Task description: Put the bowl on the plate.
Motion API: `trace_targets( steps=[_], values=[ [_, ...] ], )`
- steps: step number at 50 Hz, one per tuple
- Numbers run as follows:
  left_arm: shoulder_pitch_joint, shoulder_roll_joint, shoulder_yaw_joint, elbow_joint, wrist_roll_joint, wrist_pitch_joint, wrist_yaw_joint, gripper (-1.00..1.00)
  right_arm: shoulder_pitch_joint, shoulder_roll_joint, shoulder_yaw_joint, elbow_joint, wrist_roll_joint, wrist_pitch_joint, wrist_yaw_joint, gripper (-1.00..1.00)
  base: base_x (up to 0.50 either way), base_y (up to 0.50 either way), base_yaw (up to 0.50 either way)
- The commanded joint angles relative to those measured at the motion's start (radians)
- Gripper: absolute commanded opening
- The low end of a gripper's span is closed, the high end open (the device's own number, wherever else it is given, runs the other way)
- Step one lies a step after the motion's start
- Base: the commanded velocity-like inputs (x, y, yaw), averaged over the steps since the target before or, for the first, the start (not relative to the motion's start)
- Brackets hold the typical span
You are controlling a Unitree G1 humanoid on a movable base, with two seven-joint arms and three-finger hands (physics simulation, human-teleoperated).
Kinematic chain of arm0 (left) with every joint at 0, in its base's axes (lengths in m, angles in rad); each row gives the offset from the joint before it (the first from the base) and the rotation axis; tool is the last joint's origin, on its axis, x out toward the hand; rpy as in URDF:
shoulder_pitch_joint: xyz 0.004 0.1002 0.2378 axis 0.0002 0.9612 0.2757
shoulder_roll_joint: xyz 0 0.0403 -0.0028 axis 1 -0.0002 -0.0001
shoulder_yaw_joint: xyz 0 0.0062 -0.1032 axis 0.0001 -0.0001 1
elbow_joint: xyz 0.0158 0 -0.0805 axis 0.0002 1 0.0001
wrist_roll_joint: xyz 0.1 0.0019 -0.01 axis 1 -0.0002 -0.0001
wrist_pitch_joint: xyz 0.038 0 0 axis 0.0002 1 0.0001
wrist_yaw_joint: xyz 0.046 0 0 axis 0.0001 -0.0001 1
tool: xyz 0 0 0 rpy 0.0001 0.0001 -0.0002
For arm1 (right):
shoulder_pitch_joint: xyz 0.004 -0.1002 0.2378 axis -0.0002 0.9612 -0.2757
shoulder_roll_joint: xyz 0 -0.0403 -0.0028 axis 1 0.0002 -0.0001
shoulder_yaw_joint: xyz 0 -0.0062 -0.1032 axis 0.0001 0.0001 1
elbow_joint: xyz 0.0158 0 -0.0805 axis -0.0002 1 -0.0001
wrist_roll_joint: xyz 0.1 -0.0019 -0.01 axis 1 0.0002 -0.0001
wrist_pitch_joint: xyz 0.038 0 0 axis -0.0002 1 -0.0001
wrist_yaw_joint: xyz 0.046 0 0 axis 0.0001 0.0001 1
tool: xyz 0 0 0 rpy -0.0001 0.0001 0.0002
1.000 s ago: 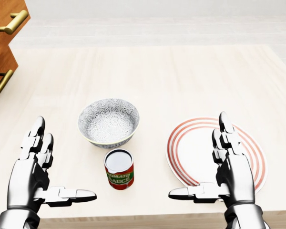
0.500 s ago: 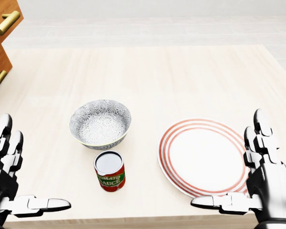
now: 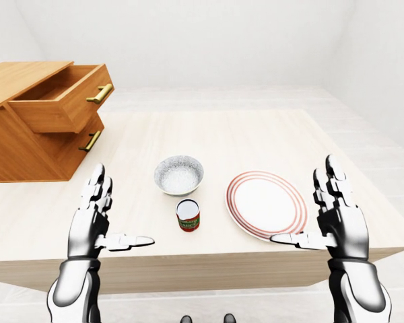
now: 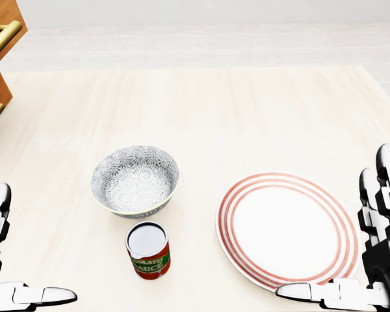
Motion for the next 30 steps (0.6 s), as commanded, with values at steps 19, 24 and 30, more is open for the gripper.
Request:
trace_targets(
  steps=[19,24,30],
  values=[
    [0.006,-0.016,0.038,0.022,0.006,0.0,-0.037,1.0,0.005,0.036,-0.064,-0.075,-0.002,0.0,0.042,1.0,0.12,0.0,0.0],
    [0.007,-0.015,0.037,0.034,0.008,0.0,-0.038,1.0,0.003,0.037,-0.064,-0.073,-0.005,0.0,0.041,1.0,0.23,-0.03,0.0],
    [0.01,-0.014,0.046,0.032,0.0,0.0,-0.04,1.0,-0.01,0.038,-0.07,-0.051,0.001,0.0,0.022,1.0,0.08,0.0,0.0]
  ],
)
